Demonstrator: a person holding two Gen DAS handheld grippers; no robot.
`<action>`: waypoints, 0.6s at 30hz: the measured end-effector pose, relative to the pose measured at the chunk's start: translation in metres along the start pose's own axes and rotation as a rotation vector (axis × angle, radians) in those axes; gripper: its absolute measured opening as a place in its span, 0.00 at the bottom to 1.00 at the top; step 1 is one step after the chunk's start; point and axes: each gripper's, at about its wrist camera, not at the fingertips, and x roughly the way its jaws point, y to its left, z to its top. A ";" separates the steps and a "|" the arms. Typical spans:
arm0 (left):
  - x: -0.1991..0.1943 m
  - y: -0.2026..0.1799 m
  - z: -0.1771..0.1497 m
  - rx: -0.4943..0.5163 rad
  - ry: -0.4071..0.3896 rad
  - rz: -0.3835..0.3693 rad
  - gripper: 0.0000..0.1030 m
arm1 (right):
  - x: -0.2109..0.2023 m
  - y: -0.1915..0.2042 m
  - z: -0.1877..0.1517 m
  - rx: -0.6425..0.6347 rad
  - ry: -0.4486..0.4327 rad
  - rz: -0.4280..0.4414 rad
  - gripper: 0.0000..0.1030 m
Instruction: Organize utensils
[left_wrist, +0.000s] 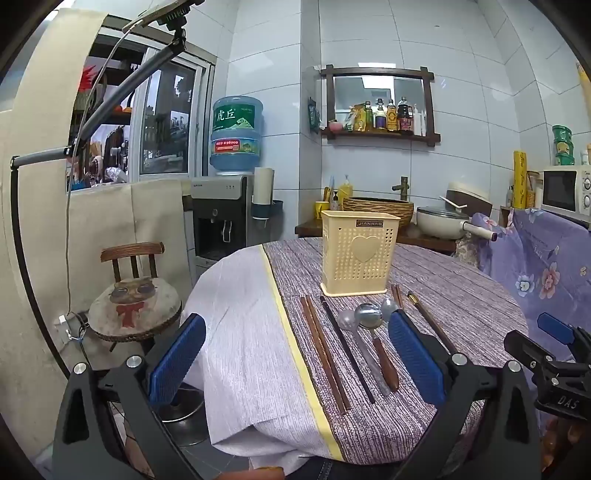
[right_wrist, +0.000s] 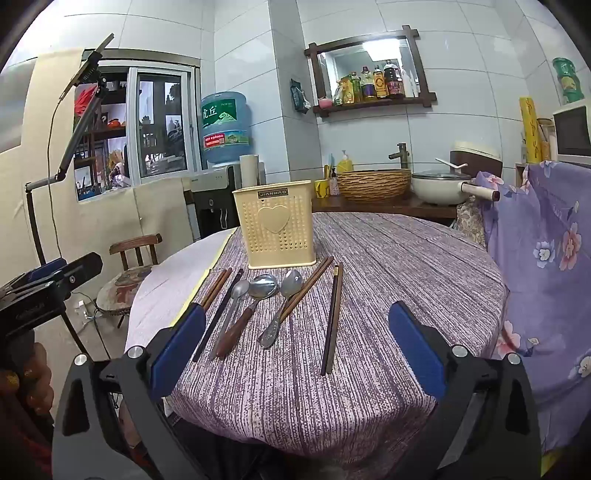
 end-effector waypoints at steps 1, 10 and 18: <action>0.001 0.000 0.000 0.002 0.009 0.000 0.95 | 0.000 0.000 0.000 0.001 0.002 -0.001 0.95; 0.000 -0.001 0.000 0.005 -0.003 -0.001 0.95 | 0.001 0.001 -0.002 0.000 -0.001 0.000 0.95; 0.000 0.000 0.000 0.001 -0.001 -0.001 0.95 | 0.000 0.000 0.000 0.002 0.001 0.001 0.95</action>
